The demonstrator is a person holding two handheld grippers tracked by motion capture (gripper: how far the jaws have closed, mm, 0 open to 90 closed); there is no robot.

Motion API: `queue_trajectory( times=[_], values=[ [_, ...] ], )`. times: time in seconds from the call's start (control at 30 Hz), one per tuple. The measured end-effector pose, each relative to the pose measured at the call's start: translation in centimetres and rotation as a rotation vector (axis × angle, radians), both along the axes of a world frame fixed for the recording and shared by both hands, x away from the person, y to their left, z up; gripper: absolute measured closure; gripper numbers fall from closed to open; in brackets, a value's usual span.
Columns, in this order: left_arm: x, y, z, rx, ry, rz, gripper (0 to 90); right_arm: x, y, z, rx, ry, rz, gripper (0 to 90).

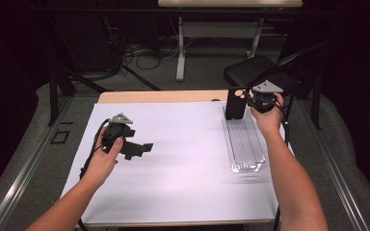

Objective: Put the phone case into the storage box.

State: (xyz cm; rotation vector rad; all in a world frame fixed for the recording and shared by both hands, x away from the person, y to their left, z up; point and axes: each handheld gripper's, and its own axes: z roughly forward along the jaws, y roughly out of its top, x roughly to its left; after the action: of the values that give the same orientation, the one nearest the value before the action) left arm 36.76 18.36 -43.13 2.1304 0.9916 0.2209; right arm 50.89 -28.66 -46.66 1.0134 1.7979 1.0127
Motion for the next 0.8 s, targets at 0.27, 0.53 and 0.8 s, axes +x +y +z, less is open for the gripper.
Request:
queue_trajectory(
  times=[0.27, 0.53, 0.8],
  values=[
    [0.0, 0.1, -0.1, -0.004, -0.003, 0.005, 9.5, -0.2, 0.1, 0.2, 0.011, 0.02, -0.005, 57.8],
    [-0.1, 0.2, -0.2, -0.004, -0.003, 0.006, 9.5, -0.8, -0.1, 0.6, 0.006, 0.031, -0.021, 52.0],
    [-0.1, 0.1, -0.1, -0.014, -0.008, 0.016, 9.5, -1.5, -0.6, 1.1, 0.019, 0.046, -0.041, 50.3]
  ],
)
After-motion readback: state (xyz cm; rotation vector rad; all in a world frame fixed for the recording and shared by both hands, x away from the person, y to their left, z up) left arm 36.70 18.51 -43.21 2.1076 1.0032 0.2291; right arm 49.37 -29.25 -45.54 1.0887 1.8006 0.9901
